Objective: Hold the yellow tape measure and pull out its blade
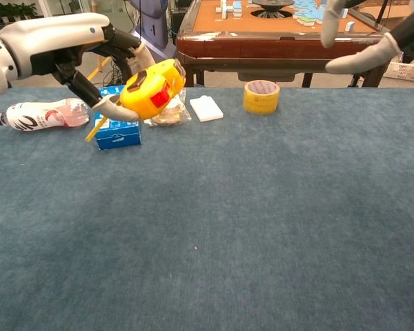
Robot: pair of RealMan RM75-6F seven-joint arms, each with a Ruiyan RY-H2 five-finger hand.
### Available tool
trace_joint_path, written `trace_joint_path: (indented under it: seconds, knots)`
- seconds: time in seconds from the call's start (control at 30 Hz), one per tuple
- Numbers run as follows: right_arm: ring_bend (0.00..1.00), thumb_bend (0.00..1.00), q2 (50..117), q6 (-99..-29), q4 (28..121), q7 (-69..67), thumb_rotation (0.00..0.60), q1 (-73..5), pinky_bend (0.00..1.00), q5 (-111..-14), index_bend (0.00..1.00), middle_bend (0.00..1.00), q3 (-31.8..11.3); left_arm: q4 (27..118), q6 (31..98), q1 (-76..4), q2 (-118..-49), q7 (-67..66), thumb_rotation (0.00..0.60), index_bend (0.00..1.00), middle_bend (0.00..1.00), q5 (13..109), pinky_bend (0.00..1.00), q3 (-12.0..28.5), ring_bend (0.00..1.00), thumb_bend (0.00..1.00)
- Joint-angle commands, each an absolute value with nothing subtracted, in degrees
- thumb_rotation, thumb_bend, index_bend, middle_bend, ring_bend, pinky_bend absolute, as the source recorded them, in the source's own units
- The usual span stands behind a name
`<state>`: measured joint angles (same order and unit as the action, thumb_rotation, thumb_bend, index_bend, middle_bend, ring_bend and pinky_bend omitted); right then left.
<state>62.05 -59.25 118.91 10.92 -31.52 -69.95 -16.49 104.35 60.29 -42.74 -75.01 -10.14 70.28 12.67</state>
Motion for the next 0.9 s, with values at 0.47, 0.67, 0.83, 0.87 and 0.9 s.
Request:
trace_joint_path:
  seconds: [0.47, 0.67, 0.83, 0.87, 0.9]
  knots:
    - [0.00, 0.26, 72.7, -56.1, 114.8, 14.2, 0.600, -42.6, 0.00, -58.9, 0.52, 0.06, -19.6, 109.4, 63.4, -43.1, -76.4, -17.0, 0.600, 0.53, 0.51, 69.0, 0.08, 12.7, 0.34, 0.16]
    - [0.00, 0.26, 74.3, -56.2, 113.8, 14.2, 0.600, -44.4, 0.00, -57.2, 0.52, 0.06, -19.6, 109.5, 63.6, -43.2, -77.0, -17.3, 0.600, 0.53, 0.51, 69.7, 0.08, 12.4, 0.34, 0.16]
    - [0.00, 0.26, 75.2, -55.9, 113.4, 13.9, 0.600, -45.8, 0.00, -55.9, 0.52, 0.06, -19.5, 109.4, 63.6, -43.4, -77.4, -17.6, 0.600, 0.53, 0.51, 70.1, 0.08, 12.4, 0.34, 0.16]
    - [0.00, 0.26, 75.3, -55.8, 113.4, 13.9, 0.600, -46.0, 0.00, -55.6, 0.52, 0.06, -19.5, 109.4, 63.6, -43.4, -77.5, -17.7, 0.600, 0.53, 0.51, 70.1, 0.08, 12.3, 0.34, 0.16]
    - [0.00, 0.26, 75.4, -55.8, 113.4, 13.8, 0.600, -46.3, 0.00, -55.3, 0.52, 0.06, -19.5, 109.4, 63.6, -43.5, -77.6, -17.8, 0.600, 0.53, 0.51, 70.2, 0.08, 12.3, 0.34, 0.16]
